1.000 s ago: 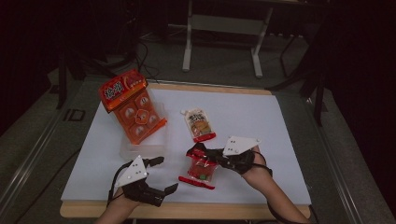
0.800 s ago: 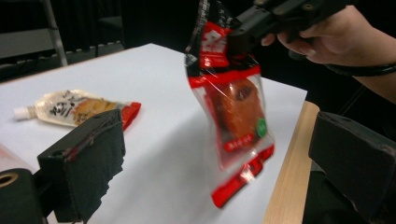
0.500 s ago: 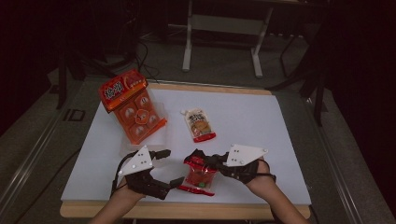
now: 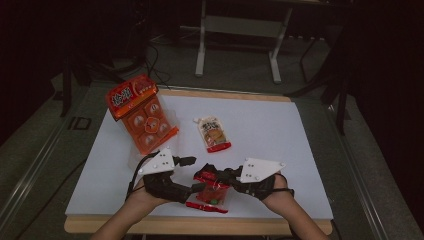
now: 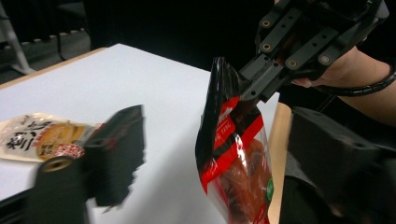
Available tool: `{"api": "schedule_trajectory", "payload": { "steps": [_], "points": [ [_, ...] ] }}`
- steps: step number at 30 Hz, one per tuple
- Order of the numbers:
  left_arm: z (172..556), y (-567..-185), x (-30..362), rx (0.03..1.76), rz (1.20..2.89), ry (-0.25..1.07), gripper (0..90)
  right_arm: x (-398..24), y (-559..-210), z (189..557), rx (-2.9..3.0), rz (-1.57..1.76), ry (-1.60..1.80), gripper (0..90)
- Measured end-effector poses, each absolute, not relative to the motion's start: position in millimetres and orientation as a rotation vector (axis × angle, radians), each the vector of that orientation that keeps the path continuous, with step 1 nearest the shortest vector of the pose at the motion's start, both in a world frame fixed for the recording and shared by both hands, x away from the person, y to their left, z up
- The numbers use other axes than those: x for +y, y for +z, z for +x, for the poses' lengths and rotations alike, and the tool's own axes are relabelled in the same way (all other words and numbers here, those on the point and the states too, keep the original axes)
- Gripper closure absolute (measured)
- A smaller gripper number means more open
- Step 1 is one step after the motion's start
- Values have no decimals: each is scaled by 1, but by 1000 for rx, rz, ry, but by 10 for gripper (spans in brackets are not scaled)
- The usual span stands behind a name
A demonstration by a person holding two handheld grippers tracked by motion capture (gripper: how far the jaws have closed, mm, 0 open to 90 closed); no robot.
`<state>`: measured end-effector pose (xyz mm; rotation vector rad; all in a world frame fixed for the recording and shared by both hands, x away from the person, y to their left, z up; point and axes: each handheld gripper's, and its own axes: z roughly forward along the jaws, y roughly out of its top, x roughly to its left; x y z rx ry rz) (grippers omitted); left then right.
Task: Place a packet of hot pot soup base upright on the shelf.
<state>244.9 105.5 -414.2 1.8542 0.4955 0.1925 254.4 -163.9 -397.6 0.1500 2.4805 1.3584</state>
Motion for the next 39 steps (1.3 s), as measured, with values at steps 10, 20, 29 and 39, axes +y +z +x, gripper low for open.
{"api": "schedule_trajectory", "payload": {
  "steps": [10, 20, 29, 39],
  "points": [
    [250, -412, 97, 416, 1905, 152, 618, -158, -401, 253, 2500, 121, 1344, 898],
    [257, -413, 99, 360, 1960, 118, 856, -156, -403, 255, 2514, 115, 1330, 895],
    [258, -410, 106, 291, 1939, 100, 884, -157, -403, 255, 2501, 120, 1403, 841],
    [256, -405, 110, 270, 1916, 133, 887, -165, -398, 258, 2437, 188, 1499, 575]
  ]
}}
